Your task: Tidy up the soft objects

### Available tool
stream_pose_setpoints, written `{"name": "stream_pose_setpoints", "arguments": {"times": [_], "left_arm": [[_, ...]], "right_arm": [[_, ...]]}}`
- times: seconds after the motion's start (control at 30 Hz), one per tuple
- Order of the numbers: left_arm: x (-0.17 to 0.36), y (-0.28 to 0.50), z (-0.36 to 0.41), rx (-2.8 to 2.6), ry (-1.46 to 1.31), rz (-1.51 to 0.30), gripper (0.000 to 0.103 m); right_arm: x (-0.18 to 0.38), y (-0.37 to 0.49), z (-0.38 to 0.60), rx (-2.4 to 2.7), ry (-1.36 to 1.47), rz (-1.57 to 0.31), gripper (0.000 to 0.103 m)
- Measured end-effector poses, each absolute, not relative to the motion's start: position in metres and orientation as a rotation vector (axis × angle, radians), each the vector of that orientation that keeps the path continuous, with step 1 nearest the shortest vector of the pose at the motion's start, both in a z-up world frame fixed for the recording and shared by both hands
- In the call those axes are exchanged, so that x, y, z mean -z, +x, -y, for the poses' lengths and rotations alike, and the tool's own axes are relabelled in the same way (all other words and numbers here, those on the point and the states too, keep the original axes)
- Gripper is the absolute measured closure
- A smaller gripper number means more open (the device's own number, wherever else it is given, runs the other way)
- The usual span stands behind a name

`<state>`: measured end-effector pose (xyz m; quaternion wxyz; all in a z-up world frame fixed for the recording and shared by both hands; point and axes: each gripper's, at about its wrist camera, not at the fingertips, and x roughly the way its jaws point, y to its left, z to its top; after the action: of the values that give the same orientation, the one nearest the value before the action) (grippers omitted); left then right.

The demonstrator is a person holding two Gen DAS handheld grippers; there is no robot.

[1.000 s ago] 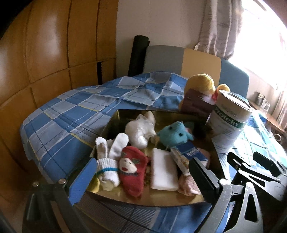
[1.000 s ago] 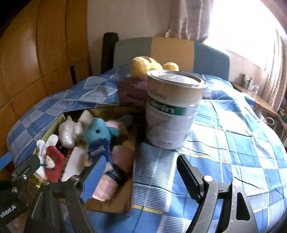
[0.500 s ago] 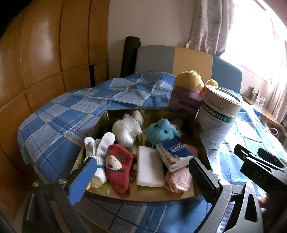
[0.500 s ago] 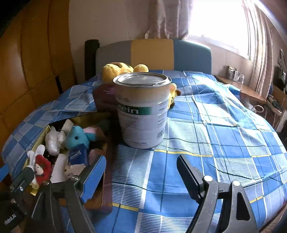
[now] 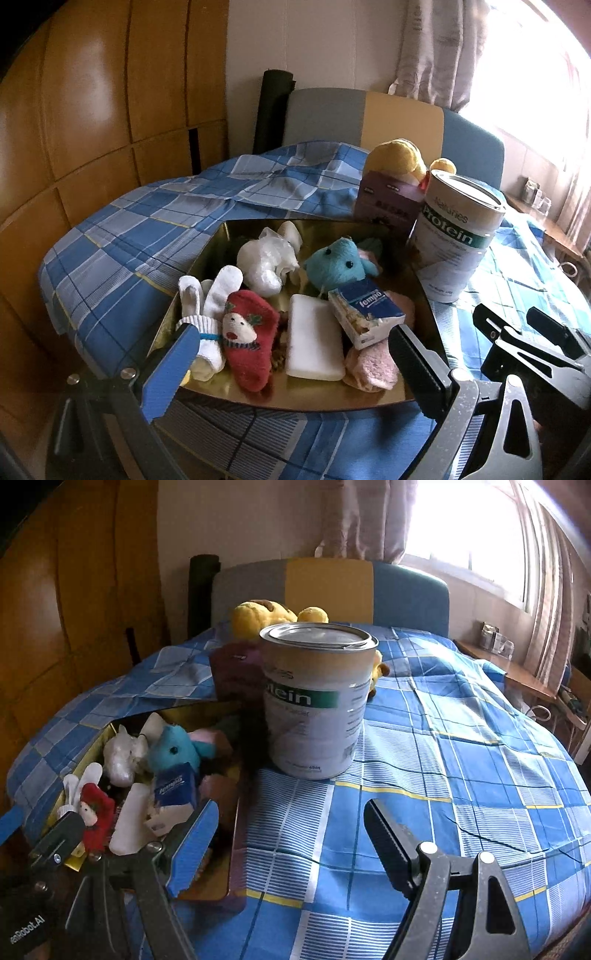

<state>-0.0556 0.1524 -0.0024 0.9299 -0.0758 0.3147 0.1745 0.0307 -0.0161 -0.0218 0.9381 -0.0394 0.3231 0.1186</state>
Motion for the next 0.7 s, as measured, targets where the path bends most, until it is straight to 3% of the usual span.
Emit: {"name": "stream_pose_setpoints", "arguments": {"times": [0.7], "left_arm": [[0.0031, -0.0558, -0.1568, -0.357, -0.171, -0.656, 0.000]], "right_arm": [[0.0243, 0.0304, 0.0091, -0.260, -0.091, -0.671, 0.020]]}}
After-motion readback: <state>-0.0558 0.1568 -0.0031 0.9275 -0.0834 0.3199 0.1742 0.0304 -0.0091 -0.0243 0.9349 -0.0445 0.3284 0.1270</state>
